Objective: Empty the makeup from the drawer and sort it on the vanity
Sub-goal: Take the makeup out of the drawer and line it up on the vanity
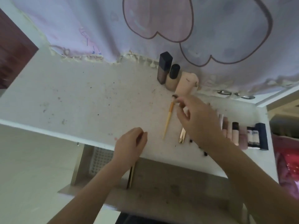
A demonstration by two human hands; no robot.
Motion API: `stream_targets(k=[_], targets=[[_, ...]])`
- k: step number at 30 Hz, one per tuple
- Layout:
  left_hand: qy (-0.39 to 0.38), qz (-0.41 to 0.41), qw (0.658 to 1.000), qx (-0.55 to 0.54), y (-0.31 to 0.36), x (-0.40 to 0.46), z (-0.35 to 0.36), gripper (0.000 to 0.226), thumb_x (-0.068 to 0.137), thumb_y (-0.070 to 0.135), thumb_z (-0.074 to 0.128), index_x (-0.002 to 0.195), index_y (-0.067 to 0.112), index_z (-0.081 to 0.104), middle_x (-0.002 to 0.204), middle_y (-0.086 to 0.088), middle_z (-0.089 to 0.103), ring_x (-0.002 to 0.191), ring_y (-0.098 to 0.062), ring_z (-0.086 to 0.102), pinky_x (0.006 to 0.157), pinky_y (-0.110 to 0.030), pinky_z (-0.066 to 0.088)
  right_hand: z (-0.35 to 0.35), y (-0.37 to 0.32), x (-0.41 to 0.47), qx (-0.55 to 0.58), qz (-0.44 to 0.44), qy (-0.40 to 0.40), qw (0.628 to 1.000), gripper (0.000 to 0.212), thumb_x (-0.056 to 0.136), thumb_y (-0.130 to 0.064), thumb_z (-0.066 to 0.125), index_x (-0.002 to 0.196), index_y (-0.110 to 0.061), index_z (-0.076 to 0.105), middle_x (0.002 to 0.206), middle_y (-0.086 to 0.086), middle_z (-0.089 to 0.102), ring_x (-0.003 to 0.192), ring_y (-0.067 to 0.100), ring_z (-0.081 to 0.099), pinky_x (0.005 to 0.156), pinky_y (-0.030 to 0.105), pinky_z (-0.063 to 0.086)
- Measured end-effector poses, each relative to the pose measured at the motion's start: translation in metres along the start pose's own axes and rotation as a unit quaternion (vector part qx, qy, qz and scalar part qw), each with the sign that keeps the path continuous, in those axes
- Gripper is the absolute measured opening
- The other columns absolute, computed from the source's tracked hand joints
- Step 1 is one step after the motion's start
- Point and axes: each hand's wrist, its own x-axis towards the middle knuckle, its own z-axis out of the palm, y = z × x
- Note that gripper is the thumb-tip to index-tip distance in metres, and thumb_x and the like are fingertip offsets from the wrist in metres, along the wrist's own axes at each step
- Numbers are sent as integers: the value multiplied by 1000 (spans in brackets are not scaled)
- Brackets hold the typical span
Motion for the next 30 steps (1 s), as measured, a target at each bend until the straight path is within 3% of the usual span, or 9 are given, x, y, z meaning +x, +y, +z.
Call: stream_targets(k=[3, 5, 8, 10, 14, 19, 24, 28, 30], targets=[[-25, -91, 995, -13, -39, -60, 0, 31, 94, 23, 51, 65, 23, 44, 56, 7, 47, 52, -12, 48, 52, -28, 38, 47, -24, -84, 89, 26, -178, 980, 18, 95, -27, 48, 101, -21, 63, 85, -7, 65, 64, 3, 50, 60, 23, 46], [-111, -132, 984, 46, -61, -77, 16, 21, 96, 24, 48, 75, 24, 52, 69, 4, 59, 68, -18, 60, 61, -32, 44, 91, -30, -128, 111, 120, -331, 929, 17, 96, -30, 46, 103, -23, 61, 91, -4, 66, 78, 10, 59, 69, 28, 49], [-179, -154, 963, 129, -79, -66, 50, 23, 98, 25, 38, 98, 15, 59, 94, -7, 66, 85, -25, 63, 68, -33, 47, 154, -29, -155, 119, 236, -416, 870, 25, 97, -29, 46, 113, -15, 59, 110, 5, 64, 104, 21, 60, 85, 29, 45], [-180, -149, 953, 191, -86, -52, 69, 24, 99, 23, 36, 107, 14, 57, 99, -7, 67, 88, -25, 65, 70, -34, 50, 185, -30, -156, 129, 281, -406, 860, 29, 98, -22, 43, 118, -8, 57, 121, 11, 60, 111, 25, 56, 92, 29, 42], [-176, -146, 941, 251, -92, -33, 91, 21, 98, 21, 41, 109, 14, 57, 107, -5, 65, 96, -23, 65, 73, -32, 50, 222, -40, -152, 135, 299, -370, 869, 25, 96, -20, 45, 105, -6, 63, 112, 14, 65, 104, 28, 60, 85, 30, 44], [-149, -193, 951, 190, -93, -27, 93, 20, 96, 27, 45, 98, 14, 59, 97, -5, 65, 90, -24, 65, 62, -29, 42, 238, -51, -153, 187, 341, -324, 862, 21, 94, -24, 47, 106, -13, 62, 105, 8, 66, 97, 26, 63, 81, 33, 51], [-126, -217, 962, 103, -101, -30, 78, 28, 95, 34, 44, 99, 10, 58, 100, -9, 64, 87, -28, 64, 69, -34, 49, 242, -52, -147, 148, 386, -302, 859, 17, 94, -21, 49, 96, -13, 64, 103, 8, 66, 100, 25, 62, 73, 23, 38], [-141, -228, 955, 123, -103, -28, 73, 29, 96, 34, 44, 103, 10, 59, 103, -8, 64, 88, -27, 64, 73, -37, 53, 246, -53, -146, 179, 392, -297, 852, 20, 96, -20, 46, 96, -10, 64, 99, 10, 65, 96, 26, 61, 78, 25, 45], [-136, -244, 949, 144, -100, -27, 76, 24, 96, 29, 44, 102, 10, 59, 101, -6, 64, 86, -24, 65, 73, -36, 54, 250, -59, -145, 232, 430, -259, 833, 28, 99, -23, 41, 84, -13, 62, 86, 7, 63, 87, 24, 61, 71, 22, 50]])
